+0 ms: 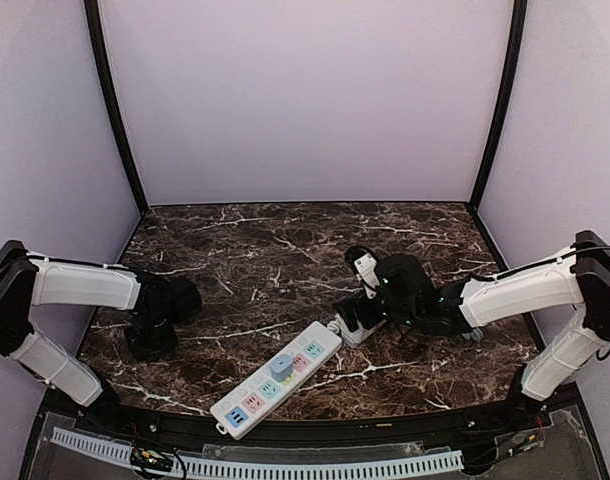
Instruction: Insert the plug
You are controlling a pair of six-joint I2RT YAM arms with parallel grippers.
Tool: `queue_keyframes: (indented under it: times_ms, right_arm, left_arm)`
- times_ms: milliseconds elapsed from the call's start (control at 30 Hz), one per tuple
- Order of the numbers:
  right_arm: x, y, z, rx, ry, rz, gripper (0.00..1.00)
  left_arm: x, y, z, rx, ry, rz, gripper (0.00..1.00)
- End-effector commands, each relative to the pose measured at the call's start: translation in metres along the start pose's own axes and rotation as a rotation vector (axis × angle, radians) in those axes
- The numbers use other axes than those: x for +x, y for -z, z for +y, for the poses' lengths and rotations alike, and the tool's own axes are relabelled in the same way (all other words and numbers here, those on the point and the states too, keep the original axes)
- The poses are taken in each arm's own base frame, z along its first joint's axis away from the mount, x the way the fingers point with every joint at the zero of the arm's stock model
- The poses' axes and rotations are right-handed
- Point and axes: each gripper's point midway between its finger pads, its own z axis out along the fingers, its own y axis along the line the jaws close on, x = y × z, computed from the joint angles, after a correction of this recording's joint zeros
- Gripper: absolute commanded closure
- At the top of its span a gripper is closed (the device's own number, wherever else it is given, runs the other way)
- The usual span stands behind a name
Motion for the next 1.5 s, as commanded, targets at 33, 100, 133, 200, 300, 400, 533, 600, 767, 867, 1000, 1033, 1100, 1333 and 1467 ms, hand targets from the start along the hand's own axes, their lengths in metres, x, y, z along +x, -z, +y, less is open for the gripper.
queue_keyframes:
  times_ms: [33,100,133,200,300,400,533,600,767,867,1000,1033,1100,1333,1467]
  right_arm:
    - [-0.005,-0.003,-0.002,0.011,-0.018,-0.006,0.01]
    - [-0.005,-0.003,-0.002,0.011,-0.021,-0.007,0.01]
    - [-0.005,-0.003,-0.002,0.01,-0.02,-0.007,0.01]
    - [-0.005,-0.002,-0.002,0.01,-0.023,-0.008,0.01]
    - [-0.006,-0.002,-0.002,0.007,-0.023,-0.009,0.01]
    - [-0.006,-0.002,-0.001,0.004,-0.027,-0.01,0.01]
    - [-0.009,0.001,-0.001,-0.002,-0.035,-0.019,0.01]
    - [-0.01,0.003,-0.001,-0.002,-0.041,-0.022,0.01]
    - [-0.016,0.008,0.001,-0.025,-0.058,-0.042,0.01]
    - [-0.027,0.016,0.006,-0.064,-0.077,-0.072,0.01]
    - [-0.043,0.029,0.007,-0.085,-0.095,-0.114,0.01]
    - [-0.046,0.031,0.007,-0.086,-0.098,-0.12,0.02]
    - [-0.05,0.036,0.006,-0.085,-0.105,-0.126,0.02]
    - [-0.065,0.056,0.009,-0.136,-0.147,-0.151,0.01]
    - [-0.078,0.07,0.015,-0.188,-0.167,-0.16,0.01]
  left_arm:
    - [-0.002,0.007,-0.043,0.183,-0.144,-0.045,0.89]
    - [0.0,0.013,-0.053,0.237,-0.188,-0.073,0.9]
    - [-0.001,0.017,-0.057,0.263,-0.201,-0.088,0.92]
    - [-0.003,0.023,-0.061,0.286,-0.224,-0.117,0.97]
    - [-0.003,0.03,-0.065,0.304,-0.253,-0.152,0.97]
    - [-0.003,0.037,-0.073,0.331,-0.286,-0.181,0.97]
    - [-0.005,0.05,-0.085,0.37,-0.343,-0.247,0.97]
    - [-0.007,0.058,-0.091,0.386,-0.365,-0.287,0.98]
    - [-0.004,0.078,-0.113,0.49,-0.419,-0.369,0.99]
    - [-0.002,0.091,-0.124,0.534,-0.46,-0.424,0.99]
    - [-0.001,0.112,-0.139,0.597,-0.501,-0.503,0.99]
    - [-0.001,0.116,-0.144,0.62,-0.501,-0.517,0.99]
    - [0.001,0.126,-0.151,0.661,-0.529,-0.549,0.99]
    - [0.006,0.155,-0.176,0.822,-0.574,-0.662,0.99]
    - [0.012,0.173,-0.193,0.947,-0.602,-0.712,0.99]
